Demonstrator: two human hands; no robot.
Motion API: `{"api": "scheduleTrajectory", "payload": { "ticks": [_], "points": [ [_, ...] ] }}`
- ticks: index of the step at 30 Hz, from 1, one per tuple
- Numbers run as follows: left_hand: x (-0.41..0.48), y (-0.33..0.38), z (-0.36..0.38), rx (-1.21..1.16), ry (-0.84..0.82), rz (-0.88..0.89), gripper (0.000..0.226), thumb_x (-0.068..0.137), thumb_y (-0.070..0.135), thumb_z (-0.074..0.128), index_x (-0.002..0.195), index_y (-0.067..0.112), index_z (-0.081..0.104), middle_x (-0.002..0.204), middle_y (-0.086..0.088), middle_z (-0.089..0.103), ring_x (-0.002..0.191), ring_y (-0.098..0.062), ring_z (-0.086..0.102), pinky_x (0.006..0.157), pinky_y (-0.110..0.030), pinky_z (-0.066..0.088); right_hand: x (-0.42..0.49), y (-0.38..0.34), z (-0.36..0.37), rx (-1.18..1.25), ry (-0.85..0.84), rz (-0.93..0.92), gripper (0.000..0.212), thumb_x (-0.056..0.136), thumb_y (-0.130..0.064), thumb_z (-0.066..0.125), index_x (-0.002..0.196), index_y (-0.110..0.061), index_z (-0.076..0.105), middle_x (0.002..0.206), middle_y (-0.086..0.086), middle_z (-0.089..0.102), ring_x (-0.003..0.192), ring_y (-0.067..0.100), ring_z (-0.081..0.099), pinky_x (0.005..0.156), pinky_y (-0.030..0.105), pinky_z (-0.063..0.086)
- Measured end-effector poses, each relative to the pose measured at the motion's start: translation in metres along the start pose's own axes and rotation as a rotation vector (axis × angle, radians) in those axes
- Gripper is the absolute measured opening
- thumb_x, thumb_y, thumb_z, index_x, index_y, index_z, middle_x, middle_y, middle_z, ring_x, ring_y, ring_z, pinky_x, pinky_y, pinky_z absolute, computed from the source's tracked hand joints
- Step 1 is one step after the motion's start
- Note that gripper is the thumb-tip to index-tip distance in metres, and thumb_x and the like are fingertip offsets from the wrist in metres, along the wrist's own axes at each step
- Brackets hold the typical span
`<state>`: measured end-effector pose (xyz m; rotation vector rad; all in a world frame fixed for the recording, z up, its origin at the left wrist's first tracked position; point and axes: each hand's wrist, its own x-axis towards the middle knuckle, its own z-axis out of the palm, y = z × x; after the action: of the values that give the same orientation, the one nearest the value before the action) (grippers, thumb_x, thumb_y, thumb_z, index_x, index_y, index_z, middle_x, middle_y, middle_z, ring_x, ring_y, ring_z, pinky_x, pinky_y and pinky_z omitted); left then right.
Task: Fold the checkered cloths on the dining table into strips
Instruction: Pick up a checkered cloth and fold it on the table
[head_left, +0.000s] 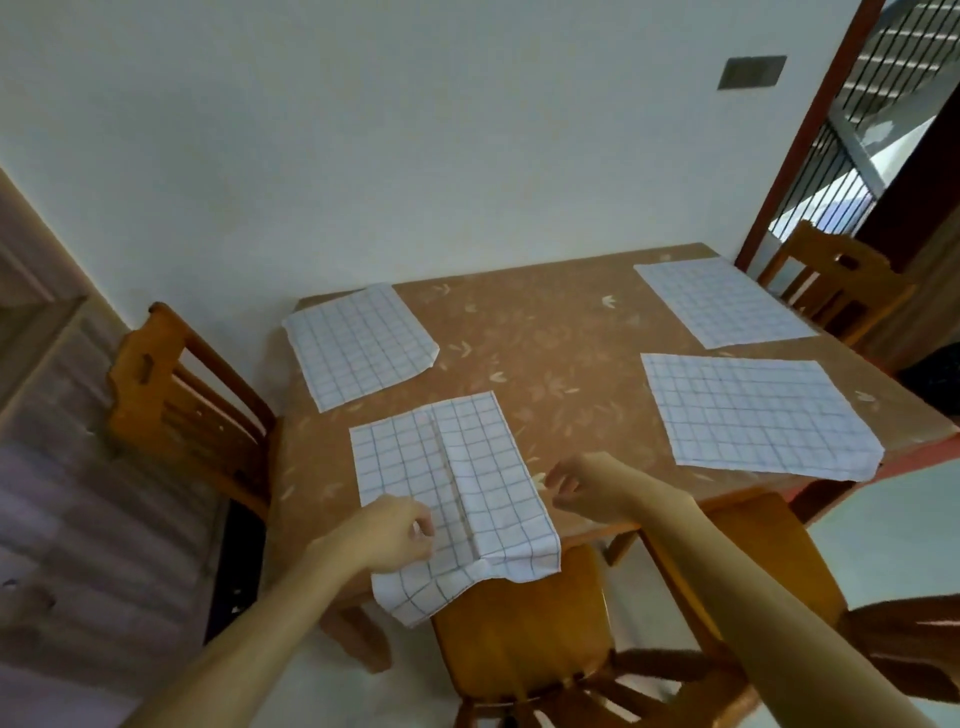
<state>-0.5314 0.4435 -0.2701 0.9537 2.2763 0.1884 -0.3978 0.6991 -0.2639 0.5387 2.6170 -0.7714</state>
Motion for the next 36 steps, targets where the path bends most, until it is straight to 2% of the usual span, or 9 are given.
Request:
{"api": "scheduleTrajectory", "payload": {
  "ticks": [6,10,14,19,21,27,29,33,36],
  "points": [
    [0.065,0.007,0.027,-0.083,-0.036,-0.026,0.026,0.097,0.031,0.061,0.121,0.022,0.066,0.118,0.001,0.068,0.104,-0.014,0.063,0.093,-0.036,0.055,0.059,0.041,0.012,-0.021,-0.117,-0.01,0.031,0.096,-0.023,0.058,0.126,-0.018,0.065,0.126,0.006,0.068,0.109,0.022,0.065,0.098,0.038,0.054],
    [0.097,0.008,0.056,-0.125,-0.07,-0.052,0.026,0.098,0.027,0.058,0.122,0.022,0.067,0.119,0.003,0.069,0.098,-0.009,0.061,0.082,-0.023,0.05,0.09,0.068,0.028,-0.033,-0.211,0.013,0.031,0.095,-0.024,0.057,0.125,-0.021,0.066,0.125,0.002,0.068,0.111,0.022,0.064,0.098,0.039,0.054],
    [0.119,0.008,0.09,-0.137,-0.07,-0.093,0.031,0.098,0.027,0.059,0.128,0.023,0.064,0.124,0.001,0.068,0.105,-0.013,0.064,0.085,-0.024,0.05,0.111,0.092,0.056,-0.051,-0.247,0.086,0.031,0.095,-0.024,0.052,0.122,-0.024,0.067,0.121,0.003,0.069,0.114,0.026,0.063,0.101,0.041,0.047],
    [0.133,0.005,0.142,-0.032,0.053,-0.106,0.057,0.091,0.034,0.067,0.144,0.026,0.047,0.142,0.0,0.043,0.13,-0.018,0.047,0.094,-0.03,0.05,0.127,0.121,0.102,0.065,-0.276,0.254,0.033,0.097,-0.02,0.049,0.119,-0.002,0.066,0.107,0.017,0.071,0.084,0.026,0.063,0.069,0.031,0.052],
    [0.136,0.003,0.161,0.004,0.097,-0.129,0.063,0.087,0.034,0.073,0.143,0.025,0.047,0.144,-0.002,0.04,0.134,-0.022,0.044,0.096,-0.034,0.052,0.132,0.135,0.123,0.162,-0.289,0.292,0.033,0.091,-0.024,0.053,0.115,-0.005,0.066,0.099,0.014,0.073,0.081,0.022,0.065,0.07,0.033,0.057],
    [0.14,-0.004,0.19,-0.009,0.238,-0.096,0.04,0.075,0.002,0.08,0.113,0.014,0.07,0.117,-0.006,0.062,0.104,-0.026,0.065,0.078,-0.038,0.06,0.126,0.139,0.158,0.414,-0.261,0.402,0.046,0.097,-0.045,0.055,0.119,-0.006,0.063,0.114,0.011,0.068,0.108,0.029,0.064,0.091,0.037,0.051],
    [0.136,-0.004,0.19,-0.037,0.29,-0.069,0.029,0.079,0.001,0.076,0.104,0.014,0.072,0.111,-0.004,0.063,0.1,-0.023,0.064,0.075,-0.036,0.058,0.126,0.139,0.164,0.478,-0.226,0.414,0.044,0.096,-0.045,0.057,0.104,-0.004,0.069,0.1,0.016,0.072,0.095,0.031,0.068,0.088,0.045,0.055],
    [0.126,-0.006,0.184,-0.076,0.373,0.011,0.015,0.087,0.006,0.072,0.099,0.015,0.073,0.101,0.001,0.064,0.091,-0.014,0.062,0.072,-0.02,0.049,0.12,0.13,0.16,0.579,-0.182,0.412,0.038,0.095,-0.04,0.061,0.077,-0.006,0.06,0.066,0.006,0.053,0.062,0.019,0.052,0.062,0.033,0.042],
    [0.119,-0.011,0.175,-0.085,0.408,0.042,0.012,0.089,0.01,0.071,0.099,0.018,0.071,0.099,0.004,0.065,0.089,-0.01,0.061,0.071,-0.016,0.046,0.111,0.126,0.151,0.662,-0.161,0.371,0.033,0.094,-0.039,0.062,0.073,-0.013,0.057,0.063,0.002,0.051,0.061,0.016,0.051,0.062,0.031,0.043]
  ]
}}
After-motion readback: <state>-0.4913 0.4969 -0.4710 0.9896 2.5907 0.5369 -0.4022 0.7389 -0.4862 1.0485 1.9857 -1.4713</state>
